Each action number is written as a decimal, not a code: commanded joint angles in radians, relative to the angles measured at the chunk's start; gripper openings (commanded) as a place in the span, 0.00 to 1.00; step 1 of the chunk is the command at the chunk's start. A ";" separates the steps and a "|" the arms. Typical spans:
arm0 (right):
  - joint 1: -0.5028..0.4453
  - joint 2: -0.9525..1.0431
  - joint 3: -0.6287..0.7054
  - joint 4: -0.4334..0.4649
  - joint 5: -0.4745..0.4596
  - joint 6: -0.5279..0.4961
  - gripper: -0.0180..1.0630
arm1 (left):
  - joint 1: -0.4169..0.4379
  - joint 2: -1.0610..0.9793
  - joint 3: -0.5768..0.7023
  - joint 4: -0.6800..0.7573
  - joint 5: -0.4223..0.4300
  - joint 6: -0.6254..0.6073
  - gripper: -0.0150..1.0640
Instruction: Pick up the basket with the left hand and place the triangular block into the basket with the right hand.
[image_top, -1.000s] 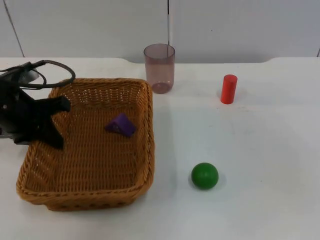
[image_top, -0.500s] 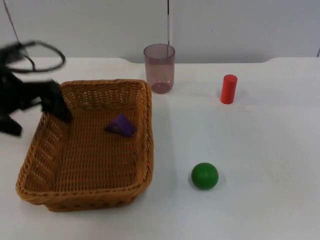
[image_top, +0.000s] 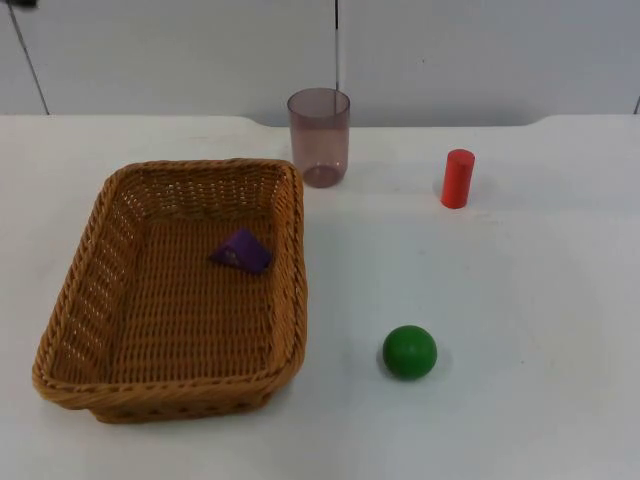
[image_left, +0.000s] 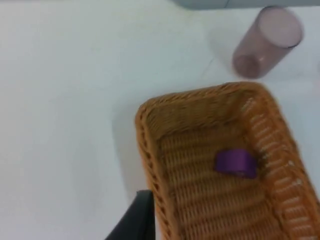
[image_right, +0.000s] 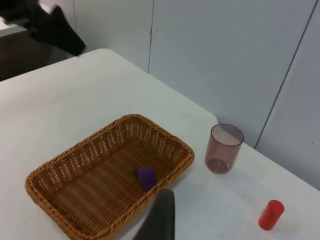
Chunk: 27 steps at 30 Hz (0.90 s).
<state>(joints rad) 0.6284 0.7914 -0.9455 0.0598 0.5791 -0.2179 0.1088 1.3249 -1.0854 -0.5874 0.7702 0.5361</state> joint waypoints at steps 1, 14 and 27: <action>-0.005 -0.005 0.001 -0.005 -0.014 0.012 0.73 | -0.027 -0.081 0.023 0.021 0.012 -0.037 0.99; -0.005 -0.164 0.001 -0.005 0.084 0.068 0.73 | -0.248 -0.610 0.315 0.133 -0.167 -0.104 0.99; -0.005 -0.423 0.202 -0.005 0.167 0.061 0.73 | -0.248 -0.928 0.492 0.300 -0.084 -0.369 0.99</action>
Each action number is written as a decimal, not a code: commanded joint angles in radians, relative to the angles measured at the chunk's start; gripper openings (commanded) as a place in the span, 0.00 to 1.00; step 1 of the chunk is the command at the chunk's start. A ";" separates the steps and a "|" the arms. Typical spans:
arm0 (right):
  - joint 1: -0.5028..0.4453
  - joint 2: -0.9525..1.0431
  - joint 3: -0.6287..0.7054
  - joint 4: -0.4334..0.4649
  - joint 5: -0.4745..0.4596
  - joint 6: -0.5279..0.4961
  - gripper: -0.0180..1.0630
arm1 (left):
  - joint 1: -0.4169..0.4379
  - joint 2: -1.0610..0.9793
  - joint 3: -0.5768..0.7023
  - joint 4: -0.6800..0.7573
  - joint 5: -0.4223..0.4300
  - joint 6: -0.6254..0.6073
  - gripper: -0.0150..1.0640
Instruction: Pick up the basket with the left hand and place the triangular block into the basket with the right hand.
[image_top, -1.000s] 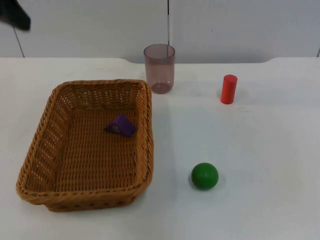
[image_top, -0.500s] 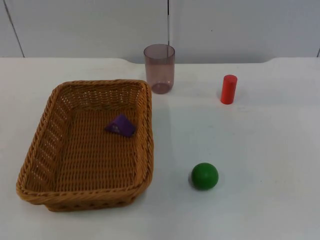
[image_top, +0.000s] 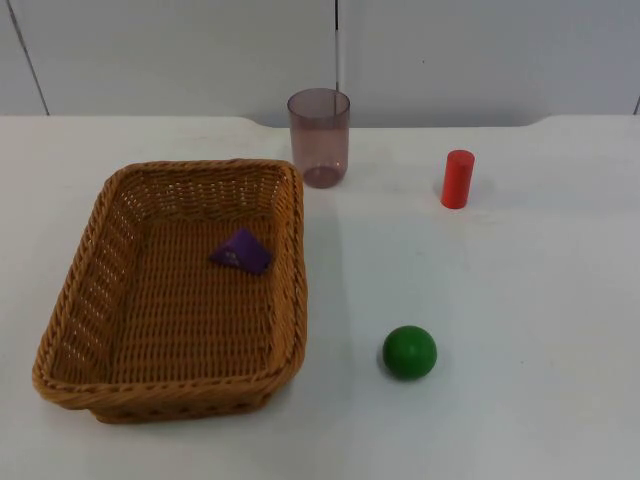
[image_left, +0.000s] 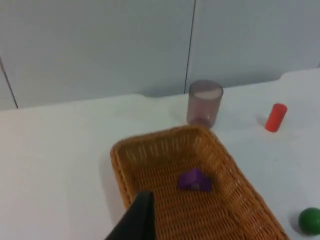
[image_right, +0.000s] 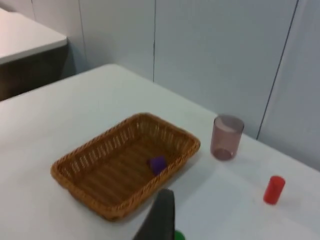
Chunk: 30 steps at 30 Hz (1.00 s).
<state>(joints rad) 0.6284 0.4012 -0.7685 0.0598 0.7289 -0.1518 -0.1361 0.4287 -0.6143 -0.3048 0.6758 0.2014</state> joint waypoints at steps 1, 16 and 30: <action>-0.005 -0.060 0.049 -0.005 0.036 -0.001 0.73 | -0.003 -0.058 0.045 0.018 0.015 -0.034 0.99; -0.005 -0.401 0.176 -0.007 0.302 0.040 0.73 | -0.003 -0.339 0.098 0.282 0.122 -0.233 0.99; -0.003 -0.401 0.226 -0.084 0.397 0.120 0.73 | -0.003 -0.429 0.092 0.447 0.371 -0.365 0.99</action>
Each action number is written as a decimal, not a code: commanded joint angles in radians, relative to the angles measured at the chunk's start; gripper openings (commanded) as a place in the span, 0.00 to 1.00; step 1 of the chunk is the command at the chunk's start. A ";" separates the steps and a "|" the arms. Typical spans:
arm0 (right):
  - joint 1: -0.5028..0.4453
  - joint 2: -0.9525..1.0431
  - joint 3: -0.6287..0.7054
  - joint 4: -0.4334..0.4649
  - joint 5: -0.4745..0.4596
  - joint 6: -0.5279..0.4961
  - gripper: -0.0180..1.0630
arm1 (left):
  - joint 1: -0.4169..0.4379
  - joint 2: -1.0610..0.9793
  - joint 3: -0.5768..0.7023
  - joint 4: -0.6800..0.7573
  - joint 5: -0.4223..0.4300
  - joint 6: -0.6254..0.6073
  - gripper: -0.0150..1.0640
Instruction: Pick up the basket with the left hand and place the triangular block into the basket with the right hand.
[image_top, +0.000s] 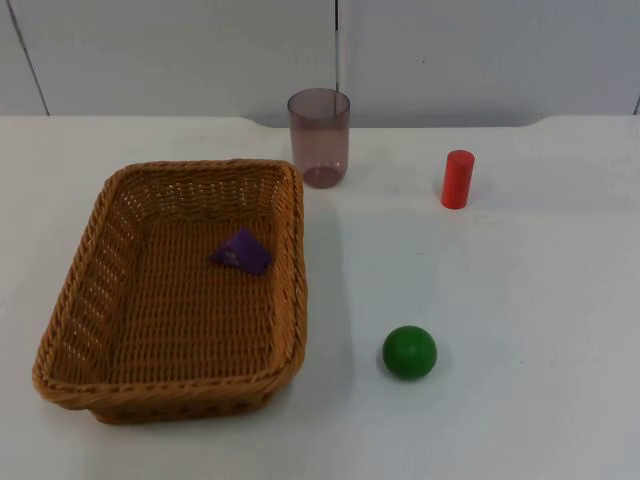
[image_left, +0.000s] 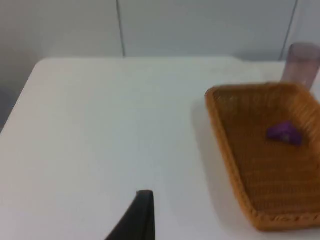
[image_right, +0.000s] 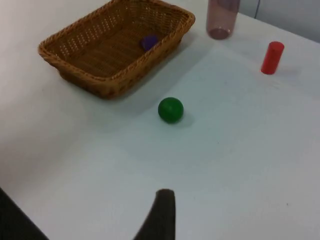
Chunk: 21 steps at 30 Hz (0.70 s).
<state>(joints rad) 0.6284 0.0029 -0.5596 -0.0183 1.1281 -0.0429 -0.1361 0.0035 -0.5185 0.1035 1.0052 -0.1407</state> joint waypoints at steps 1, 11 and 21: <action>-0.003 -0.003 0.029 0.002 -0.025 0.013 0.73 | -0.003 -0.004 -0.002 0.055 0.052 -0.043 0.99; -0.003 -0.003 0.043 0.002 -0.050 0.013 0.73 | -0.003 -0.004 0.021 -0.043 0.074 0.054 0.99; -0.003 -0.003 0.043 0.002 -0.050 0.013 0.73 | -0.003 -0.004 0.022 -0.097 0.071 0.129 0.99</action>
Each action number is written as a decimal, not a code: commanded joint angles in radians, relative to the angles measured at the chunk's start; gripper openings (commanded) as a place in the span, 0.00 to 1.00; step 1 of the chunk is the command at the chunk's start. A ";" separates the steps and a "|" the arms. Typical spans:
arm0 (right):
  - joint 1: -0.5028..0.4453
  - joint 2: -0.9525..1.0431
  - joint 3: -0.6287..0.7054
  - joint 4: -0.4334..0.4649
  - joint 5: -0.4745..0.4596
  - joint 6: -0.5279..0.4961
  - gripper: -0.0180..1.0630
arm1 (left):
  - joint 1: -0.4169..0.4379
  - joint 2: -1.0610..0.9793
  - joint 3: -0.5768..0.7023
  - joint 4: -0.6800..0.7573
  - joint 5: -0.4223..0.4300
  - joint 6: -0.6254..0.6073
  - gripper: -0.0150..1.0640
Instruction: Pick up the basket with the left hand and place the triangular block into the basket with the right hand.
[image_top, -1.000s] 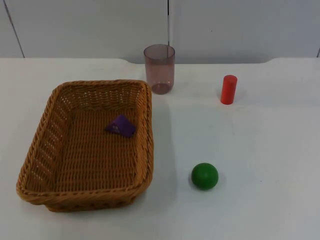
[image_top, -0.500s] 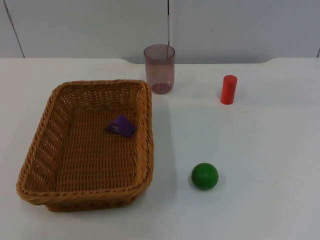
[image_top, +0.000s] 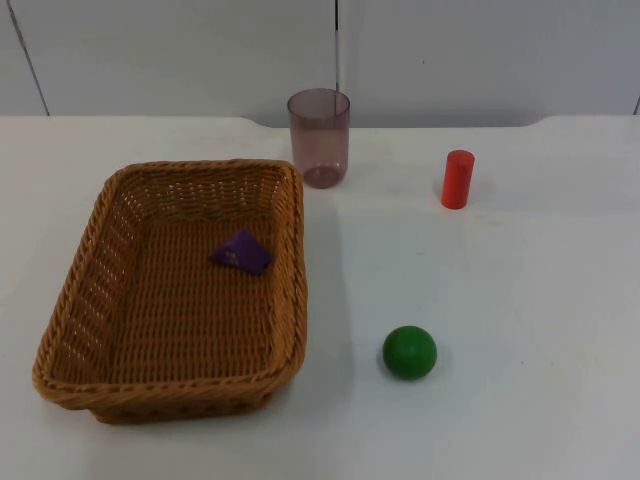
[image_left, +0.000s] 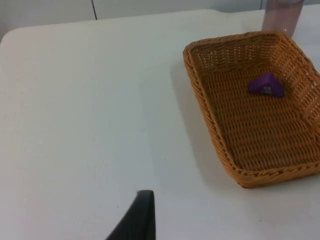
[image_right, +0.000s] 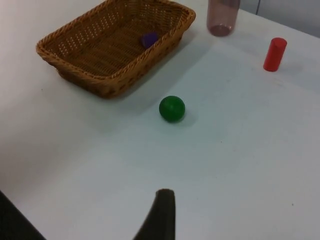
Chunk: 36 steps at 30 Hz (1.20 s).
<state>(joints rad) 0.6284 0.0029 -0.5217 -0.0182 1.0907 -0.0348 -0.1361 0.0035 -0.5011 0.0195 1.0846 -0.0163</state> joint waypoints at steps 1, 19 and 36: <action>-0.003 -0.003 0.006 0.002 -0.013 0.005 0.73 | -0.003 -0.004 0.005 -0.013 -0.008 0.005 0.99; -0.003 -0.003 0.006 0.002 -0.013 0.005 0.89 | -0.003 -0.004 0.005 -0.013 -0.008 0.005 0.99; -0.003 -0.003 0.006 0.000 -0.014 0.005 0.99 | -0.003 -0.004 0.005 -0.013 -0.008 0.003 0.99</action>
<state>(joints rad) 0.6284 0.0029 -0.5217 -0.0182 1.0907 -0.0348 -0.1361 0.0035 -0.5011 0.0188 1.0846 -0.0159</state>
